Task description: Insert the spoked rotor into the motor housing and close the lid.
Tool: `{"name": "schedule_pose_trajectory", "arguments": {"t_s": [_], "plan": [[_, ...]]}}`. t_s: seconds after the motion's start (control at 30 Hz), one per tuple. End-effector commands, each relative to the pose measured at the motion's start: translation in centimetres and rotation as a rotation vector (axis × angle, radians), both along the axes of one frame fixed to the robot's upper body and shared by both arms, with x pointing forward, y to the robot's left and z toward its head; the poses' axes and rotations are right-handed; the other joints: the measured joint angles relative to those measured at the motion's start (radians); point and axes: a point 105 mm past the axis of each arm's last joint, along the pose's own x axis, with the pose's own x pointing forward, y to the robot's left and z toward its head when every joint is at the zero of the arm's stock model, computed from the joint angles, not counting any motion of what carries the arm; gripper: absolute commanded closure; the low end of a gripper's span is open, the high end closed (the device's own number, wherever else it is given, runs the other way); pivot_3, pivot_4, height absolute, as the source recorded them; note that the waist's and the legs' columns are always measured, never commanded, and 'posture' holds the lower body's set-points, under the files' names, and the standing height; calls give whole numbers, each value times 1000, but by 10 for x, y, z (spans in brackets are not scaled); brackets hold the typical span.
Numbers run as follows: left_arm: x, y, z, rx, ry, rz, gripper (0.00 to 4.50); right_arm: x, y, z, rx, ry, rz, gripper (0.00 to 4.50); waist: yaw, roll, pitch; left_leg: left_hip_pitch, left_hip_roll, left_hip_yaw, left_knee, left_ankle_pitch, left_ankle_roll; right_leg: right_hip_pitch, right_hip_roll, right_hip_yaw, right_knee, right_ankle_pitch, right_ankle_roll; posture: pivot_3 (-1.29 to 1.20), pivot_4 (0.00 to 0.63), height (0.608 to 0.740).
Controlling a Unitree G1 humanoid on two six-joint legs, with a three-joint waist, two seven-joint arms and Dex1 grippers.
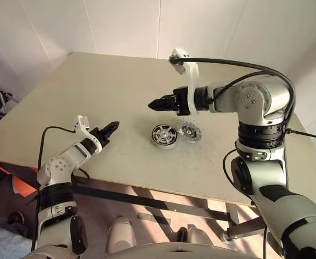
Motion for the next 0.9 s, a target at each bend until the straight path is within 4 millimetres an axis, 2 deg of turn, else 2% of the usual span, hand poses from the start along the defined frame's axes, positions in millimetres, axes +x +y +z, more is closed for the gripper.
{"name": "schedule_pose_trajectory", "arguments": {"t_s": [0.03,0.27,0.37,0.5,0.53,0.67,0.73,0.8,0.83,0.9], "plan": [[9,-2,19,6,-68,-9,2056,9,-11,-9,-59,-110,-61,2290,4,0,0,0,0,0,1,0,0,1,0,0,0,0,0,0,0,740],[13,-7,19,15,-65,-37,2056,17,-18,-39,-130,-188,-109,2290,2,0,0,3,0,0,1,1,-1,2,0,1,1,1,1,0,0,740],[14,-9,20,21,-67,-45,2056,20,-18,-45,-120,-199,-118,2928,1,0,0,3,0,0,1,1,-1,2,0,1,1,1,0,0,0,740],[15,-7,21,25,-68,-45,2056,25,-18,-52,-129,-209,-130,4336,-2,0,0,2,0,0,1,1,-1,2,0,1,1,1,0,0,0,740],[15,-7,21,27,-68,-45,2056,25,-18,-57,-138,-209,-130,4466,-2,0,0,2,0,0,1,1,-1,2,0,1,1,1,0,0,0,740],[15,-6,21,31,-69,-44,2056,29,-17,-80,-158,-174,-139,4466,-3,0,0,3,0,0,1,1,-1,2,0,1,1,1,0,0,0,740],[15,-6,22,30,-70,-44,2056,25,-18,-121,-181,-50,-156,4466,-4,-1,0,3,0,0,1,1,-1,2,0,1,1,1,0,0,0,740],[15,-6,22,30,-72,-44,2056,20,-20,-152,-221,24,-177,4466,-4,-2,-1,3,0,0,1,1,-1,3,0,0,1,1,0,0,0,740],[15,-6,23,30,-74,-44,2056,21,-22,-158,-234,31,-190,4466,-6,-1,-1,4,0,0,1,1,-1,4,0,0,1,1,0,0,0,740],[16,-6,24,26,-77,-40,2056,22,-23,-151,-213,14,-198,4466,-9,-1,-2,5,-1,0,1,0,0,5,0,1,1,1,0,0,0,740]]}}
